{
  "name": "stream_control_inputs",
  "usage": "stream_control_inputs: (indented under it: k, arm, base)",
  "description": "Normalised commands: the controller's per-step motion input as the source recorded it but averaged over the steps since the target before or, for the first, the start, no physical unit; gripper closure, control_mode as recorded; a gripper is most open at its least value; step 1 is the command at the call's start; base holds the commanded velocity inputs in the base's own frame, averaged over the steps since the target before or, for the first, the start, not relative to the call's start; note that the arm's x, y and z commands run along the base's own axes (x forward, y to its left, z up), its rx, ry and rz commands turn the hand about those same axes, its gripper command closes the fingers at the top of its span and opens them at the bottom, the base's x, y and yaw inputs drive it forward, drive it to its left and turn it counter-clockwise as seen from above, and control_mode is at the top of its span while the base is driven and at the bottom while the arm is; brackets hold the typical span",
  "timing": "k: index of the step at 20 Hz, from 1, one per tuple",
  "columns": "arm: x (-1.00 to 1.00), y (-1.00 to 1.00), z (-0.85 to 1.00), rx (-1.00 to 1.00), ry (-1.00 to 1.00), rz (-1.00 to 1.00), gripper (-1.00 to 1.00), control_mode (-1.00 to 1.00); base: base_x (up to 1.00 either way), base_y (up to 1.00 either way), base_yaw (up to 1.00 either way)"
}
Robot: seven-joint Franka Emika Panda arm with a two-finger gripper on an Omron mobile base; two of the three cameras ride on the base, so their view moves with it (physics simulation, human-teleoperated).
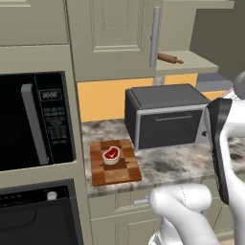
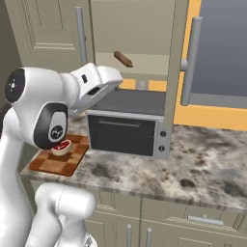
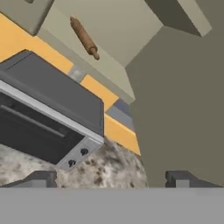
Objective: Open the cabinet, retrieve the rolling pin, and place it next to the meat on the cutting board to prepare for tenderizing.
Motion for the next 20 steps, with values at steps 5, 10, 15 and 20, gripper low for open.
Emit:
stream_control_inputs:
  k: [5,10,15,20]
  arm:
    - [0.01,0.16,0.24,0.18,-0.2,0.19,-1.0,-1.0]
    - [0.23,0.17,0.47,0.18,-0.06,0.1,-1.0,-1.0]
    - [0.31,0.2,0.46,0.15,-0.03,0.06,-1.0,-1.0]
    - [0.4,0.09,0.16,0.14,-0.01,0.03,-1.0,-1.0]
  base:
    - [0.0,0.0,0.0]
    - [0.0,0.0,0.0]
    - [0.0,0.0,0.0]
    - [0.0,0.0,0.0]
